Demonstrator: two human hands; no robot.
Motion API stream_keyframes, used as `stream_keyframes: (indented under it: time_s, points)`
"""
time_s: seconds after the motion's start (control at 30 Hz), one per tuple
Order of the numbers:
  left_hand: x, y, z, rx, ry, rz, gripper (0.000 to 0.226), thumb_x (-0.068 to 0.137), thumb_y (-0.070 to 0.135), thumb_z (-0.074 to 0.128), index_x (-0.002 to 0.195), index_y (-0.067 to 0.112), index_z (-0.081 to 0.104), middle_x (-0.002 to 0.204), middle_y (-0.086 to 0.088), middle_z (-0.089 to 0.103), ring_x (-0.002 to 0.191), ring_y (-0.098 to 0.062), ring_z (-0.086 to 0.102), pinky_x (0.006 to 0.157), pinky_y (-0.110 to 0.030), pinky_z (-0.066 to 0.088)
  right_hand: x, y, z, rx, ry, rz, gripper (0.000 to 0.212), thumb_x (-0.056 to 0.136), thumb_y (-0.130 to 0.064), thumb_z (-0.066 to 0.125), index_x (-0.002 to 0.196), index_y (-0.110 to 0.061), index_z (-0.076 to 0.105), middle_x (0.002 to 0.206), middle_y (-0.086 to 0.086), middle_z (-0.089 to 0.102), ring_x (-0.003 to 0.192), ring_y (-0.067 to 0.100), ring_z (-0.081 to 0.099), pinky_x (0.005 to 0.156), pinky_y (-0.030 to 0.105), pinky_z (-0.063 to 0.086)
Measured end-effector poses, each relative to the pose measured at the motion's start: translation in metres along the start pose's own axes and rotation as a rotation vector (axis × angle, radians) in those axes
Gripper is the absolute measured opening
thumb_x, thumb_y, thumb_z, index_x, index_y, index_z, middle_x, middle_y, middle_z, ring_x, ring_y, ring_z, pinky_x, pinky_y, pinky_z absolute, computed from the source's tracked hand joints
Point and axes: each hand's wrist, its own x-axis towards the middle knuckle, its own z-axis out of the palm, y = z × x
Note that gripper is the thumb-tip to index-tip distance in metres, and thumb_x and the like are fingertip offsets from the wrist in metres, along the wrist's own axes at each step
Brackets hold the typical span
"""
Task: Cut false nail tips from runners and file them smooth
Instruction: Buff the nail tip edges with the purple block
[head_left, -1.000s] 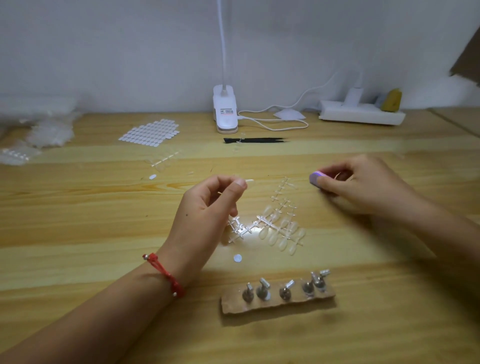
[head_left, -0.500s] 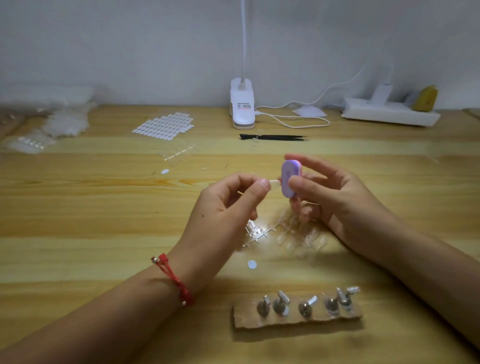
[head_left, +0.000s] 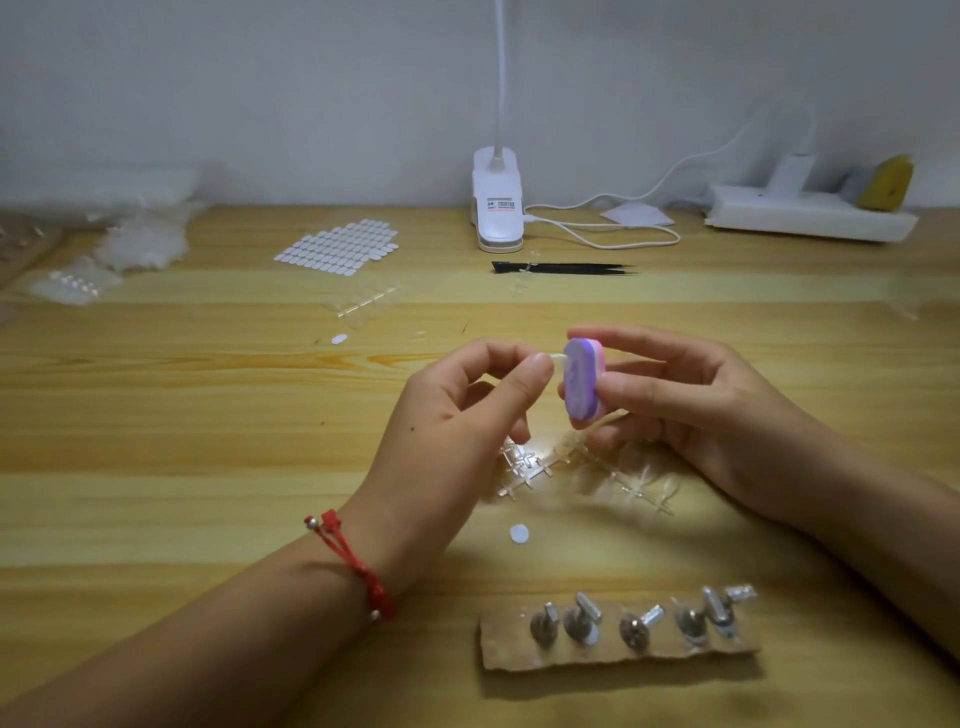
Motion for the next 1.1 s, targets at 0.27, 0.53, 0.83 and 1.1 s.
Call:
stream_keyframes:
  time_s: [0.27, 0.53, 0.83, 1.1]
  points:
    - [-0.0015, 0.0013, 0.003, -0.009, -0.058, -0.027, 0.017, 0.071, 0.043, 0.062, 0.072, 0.028, 0.068, 0.052, 0.001, 0.047, 0.041, -0.005, 0.037, 0.04, -0.013, 0.031, 0.0004, 0.0022, 0.0012, -0.023, 0.005, -0.015, 0.039, 0.067, -0.025, 0.075, 0.106, -0.027, 0.076, 0.09, 0.01, 0.075, 0.076, 0.017, 0.069, 0.068, 0.023, 0.056]
    - [0.0007, -0.0011, 0.0022, 0.021, -0.034, -0.023, 0.014, 0.086, 0.028, 0.062, 0.076, 0.02, 0.068, 0.048, 0.0, 0.045, 0.038, -0.006, 0.036, 0.038, -0.013, 0.03, 0.0003, 0.0023, 0.0025, -0.005, 0.046, -0.017, 0.04, 0.065, -0.026, 0.076, 0.105, -0.026, 0.076, 0.086, 0.009, 0.074, 0.074, 0.016, 0.069, 0.067, 0.023, 0.056]
    - [-0.0002, -0.0003, 0.0043, 0.012, -0.046, 0.0, 0.013, 0.085, 0.024, 0.063, 0.076, 0.017, 0.068, 0.049, 0.002, 0.041, 0.037, -0.002, 0.035, 0.038, -0.01, 0.03, 0.0009, 0.0023, 0.0024, 0.053, 0.103, -0.023, 0.04, 0.064, -0.025, 0.076, 0.104, -0.023, 0.077, 0.082, 0.013, 0.071, 0.072, 0.017, 0.069, 0.065, 0.023, 0.056]
    - [0.0003, -0.0007, 0.004, 0.034, -0.042, 0.003, 0.012, 0.085, 0.026, 0.064, 0.074, 0.021, 0.069, 0.048, 0.005, 0.043, 0.037, -0.002, 0.036, 0.039, -0.009, 0.03, 0.0012, 0.0023, 0.0025, 0.066, 0.14, -0.028, 0.038, 0.067, -0.017, 0.074, 0.105, -0.02, 0.076, 0.083, 0.015, 0.068, 0.071, 0.015, 0.068, 0.064, 0.023, 0.056]
